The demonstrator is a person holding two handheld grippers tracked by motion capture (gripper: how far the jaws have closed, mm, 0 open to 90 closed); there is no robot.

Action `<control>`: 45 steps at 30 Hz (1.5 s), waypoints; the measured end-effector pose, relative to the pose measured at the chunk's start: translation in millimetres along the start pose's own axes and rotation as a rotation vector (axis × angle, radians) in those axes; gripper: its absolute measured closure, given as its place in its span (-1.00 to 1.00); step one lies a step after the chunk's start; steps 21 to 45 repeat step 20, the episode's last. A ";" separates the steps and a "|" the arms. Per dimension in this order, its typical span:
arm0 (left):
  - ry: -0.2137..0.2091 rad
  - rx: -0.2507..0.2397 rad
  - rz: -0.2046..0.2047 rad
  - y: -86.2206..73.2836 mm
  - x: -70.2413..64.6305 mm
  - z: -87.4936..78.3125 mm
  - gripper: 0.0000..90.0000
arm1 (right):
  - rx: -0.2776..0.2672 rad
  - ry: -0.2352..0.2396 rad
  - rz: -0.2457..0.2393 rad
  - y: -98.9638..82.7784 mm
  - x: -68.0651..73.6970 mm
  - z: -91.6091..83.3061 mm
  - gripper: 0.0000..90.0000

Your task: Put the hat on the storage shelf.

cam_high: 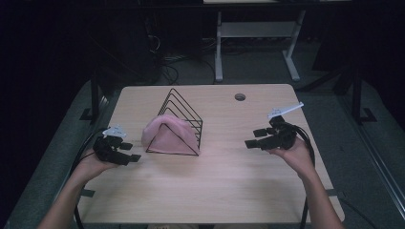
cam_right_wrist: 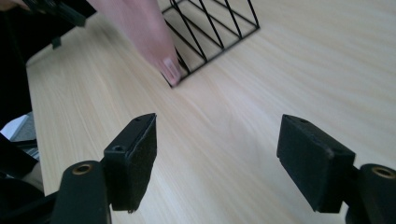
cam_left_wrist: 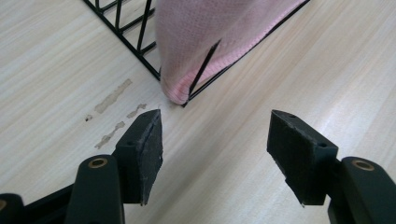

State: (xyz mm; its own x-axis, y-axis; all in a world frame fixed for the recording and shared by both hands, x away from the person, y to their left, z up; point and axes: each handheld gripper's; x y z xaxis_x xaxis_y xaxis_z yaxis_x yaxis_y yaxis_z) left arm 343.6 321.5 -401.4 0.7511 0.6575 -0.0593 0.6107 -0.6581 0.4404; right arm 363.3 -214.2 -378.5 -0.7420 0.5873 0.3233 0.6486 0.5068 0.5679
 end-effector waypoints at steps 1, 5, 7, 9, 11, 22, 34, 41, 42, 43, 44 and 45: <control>-0.004 -0.004 -0.003 -1.6 -1.1 -0.4 -0.21 | 0.003 -0.003 0.005 -6.2 -0.9 0.3 -0.38; 0.004 -0.013 -0.010 -7.2 -3.3 -0.8 -0.21 | 0.027 -0.015 0.035 -31.4 -3.6 0.7 -0.38; 0.002 -0.021 -0.020 -9.1 -4.2 -0.5 -0.22 | 0.021 -0.016 0.049 -42.6 -5.4 0.4 -0.38; 0.006 -0.024 -0.020 -10.6 -5.7 -0.4 -0.22 | 0.015 -0.016 0.062 -52.1 -6.6 0.2 -0.38; 0.012 -0.039 -0.026 -11.9 -8.5 0.2 -0.25 | 0.009 -0.018 0.069 -60.2 -7.2 0.3 -0.39; 0.033 -0.085 -0.072 -25.8 -31.9 14.5 -0.32 | 0.025 -0.117 0.087 -90.4 11.5 2.5 -0.43; 0.033 -0.085 -0.072 -25.8 -31.9 14.5 -0.32 | 0.025 -0.117 0.087 -90.4 11.5 2.5 -0.43; 0.033 -0.085 -0.072 -25.8 -31.9 14.5 -0.32 | 0.025 -0.117 0.087 -90.4 11.5 2.5 -0.43; 0.033 -0.085 -0.072 -25.8 -31.9 14.5 -0.32 | 0.025 -0.117 0.087 -90.4 11.5 2.5 -0.43; 0.033 -0.085 -0.072 -25.8 -31.9 14.5 -0.32 | 0.025 -0.117 0.087 -90.4 11.5 2.5 -0.43; 0.033 -0.085 -0.072 -25.8 -31.9 14.5 -0.32 | 0.025 -0.117 0.087 -90.4 11.5 2.5 -0.43; 0.033 -0.085 -0.072 -25.8 -31.9 14.5 -0.32 | 0.025 -0.117 0.087 -90.4 11.5 2.5 -0.43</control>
Point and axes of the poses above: each handheld gripper's, and its own axes: z roughly forward along the jaws, y roughly out of its top, x roughly to its left, and after that the axes turned 11 degrees about x, right-handed
